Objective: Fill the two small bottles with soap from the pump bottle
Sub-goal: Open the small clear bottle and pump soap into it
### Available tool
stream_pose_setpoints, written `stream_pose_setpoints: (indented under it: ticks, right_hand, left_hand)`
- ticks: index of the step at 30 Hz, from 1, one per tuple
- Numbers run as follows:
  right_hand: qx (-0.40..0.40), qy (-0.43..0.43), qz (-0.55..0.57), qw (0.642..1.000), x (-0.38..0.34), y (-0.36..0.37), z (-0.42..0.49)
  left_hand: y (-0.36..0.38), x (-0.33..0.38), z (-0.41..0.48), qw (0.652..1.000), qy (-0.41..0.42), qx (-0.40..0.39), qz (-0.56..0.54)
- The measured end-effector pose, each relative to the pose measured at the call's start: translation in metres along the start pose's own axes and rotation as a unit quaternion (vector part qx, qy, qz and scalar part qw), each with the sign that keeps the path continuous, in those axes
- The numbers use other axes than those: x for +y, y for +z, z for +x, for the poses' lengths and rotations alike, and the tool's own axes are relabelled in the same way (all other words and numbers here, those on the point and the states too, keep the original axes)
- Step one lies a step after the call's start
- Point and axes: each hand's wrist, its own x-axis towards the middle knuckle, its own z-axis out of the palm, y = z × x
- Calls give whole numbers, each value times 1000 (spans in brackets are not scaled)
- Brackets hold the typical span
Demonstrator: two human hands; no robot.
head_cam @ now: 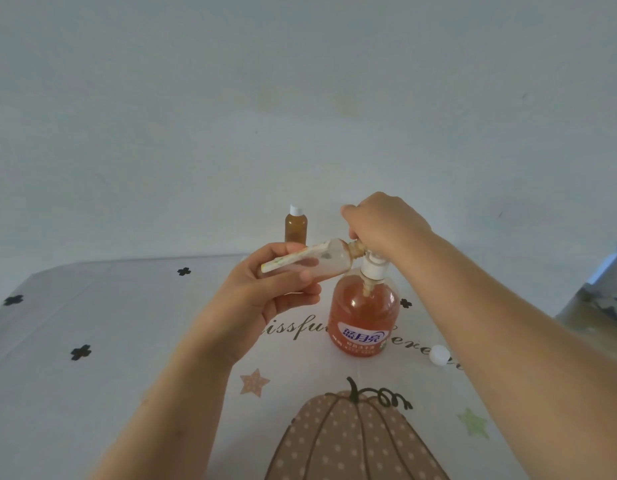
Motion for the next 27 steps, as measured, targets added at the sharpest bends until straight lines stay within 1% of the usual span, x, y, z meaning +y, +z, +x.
stream_pose_setpoints:
  ticks: [6, 12, 21, 27]
  right_hand:
    - [6, -15, -29, 999, -3, -8, 0]
    - [-7, -1, -8, 1000, -2, -5, 0]
    - [-9, -2, 12, 1000, 3, 5, 3]
    - [-44, 18, -7, 999, 1, 7, -1]
  left_hand:
    - [2, 2, -1, 1000, 8, 6, -6]
    - [1, 2, -1, 1000, 5, 5, -2]
    - [-4, -2, 1, 1000, -8, -3, -5]
    - [-4, -3, 0, 1000, -11, 2, 2]
